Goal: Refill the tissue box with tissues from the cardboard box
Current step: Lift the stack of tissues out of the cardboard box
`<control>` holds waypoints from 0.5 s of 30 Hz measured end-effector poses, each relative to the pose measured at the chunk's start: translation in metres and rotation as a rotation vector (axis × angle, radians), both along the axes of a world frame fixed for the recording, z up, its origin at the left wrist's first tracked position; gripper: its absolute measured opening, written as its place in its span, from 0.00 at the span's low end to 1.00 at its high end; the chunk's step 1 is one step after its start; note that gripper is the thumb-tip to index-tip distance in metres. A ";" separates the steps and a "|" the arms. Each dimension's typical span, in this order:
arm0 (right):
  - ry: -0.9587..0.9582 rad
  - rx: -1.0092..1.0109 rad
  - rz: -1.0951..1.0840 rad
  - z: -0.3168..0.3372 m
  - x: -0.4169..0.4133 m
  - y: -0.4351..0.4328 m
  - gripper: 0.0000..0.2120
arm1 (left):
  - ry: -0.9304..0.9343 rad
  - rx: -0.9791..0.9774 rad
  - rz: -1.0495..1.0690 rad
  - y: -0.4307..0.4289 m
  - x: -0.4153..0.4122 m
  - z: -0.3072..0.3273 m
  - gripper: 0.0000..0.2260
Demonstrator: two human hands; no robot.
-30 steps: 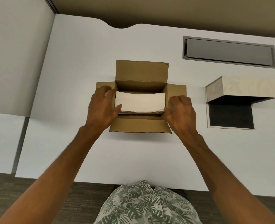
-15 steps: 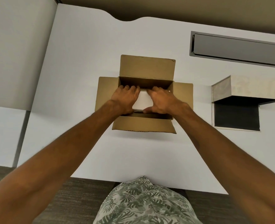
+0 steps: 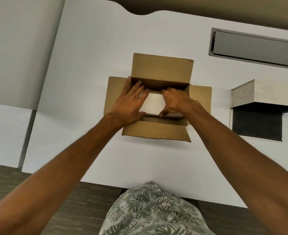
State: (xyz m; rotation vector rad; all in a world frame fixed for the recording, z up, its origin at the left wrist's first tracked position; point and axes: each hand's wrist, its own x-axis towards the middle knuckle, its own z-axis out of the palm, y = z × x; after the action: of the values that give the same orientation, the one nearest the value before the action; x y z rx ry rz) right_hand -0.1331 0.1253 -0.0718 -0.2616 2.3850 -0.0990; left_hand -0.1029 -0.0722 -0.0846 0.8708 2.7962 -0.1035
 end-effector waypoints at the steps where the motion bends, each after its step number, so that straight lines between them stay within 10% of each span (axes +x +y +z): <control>1: -0.003 0.010 0.003 0.000 -0.001 0.000 0.42 | -0.015 0.060 0.032 -0.002 0.002 0.000 0.39; 15: 0.016 0.060 0.036 -0.009 0.002 -0.004 0.48 | -0.196 0.592 0.397 -0.021 0.027 0.002 0.37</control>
State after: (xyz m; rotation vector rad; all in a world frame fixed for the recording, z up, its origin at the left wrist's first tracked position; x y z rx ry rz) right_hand -0.1312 0.1214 -0.0804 -0.2776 2.3935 -0.0086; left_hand -0.0759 -0.0937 -0.0825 0.3677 2.7679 0.8542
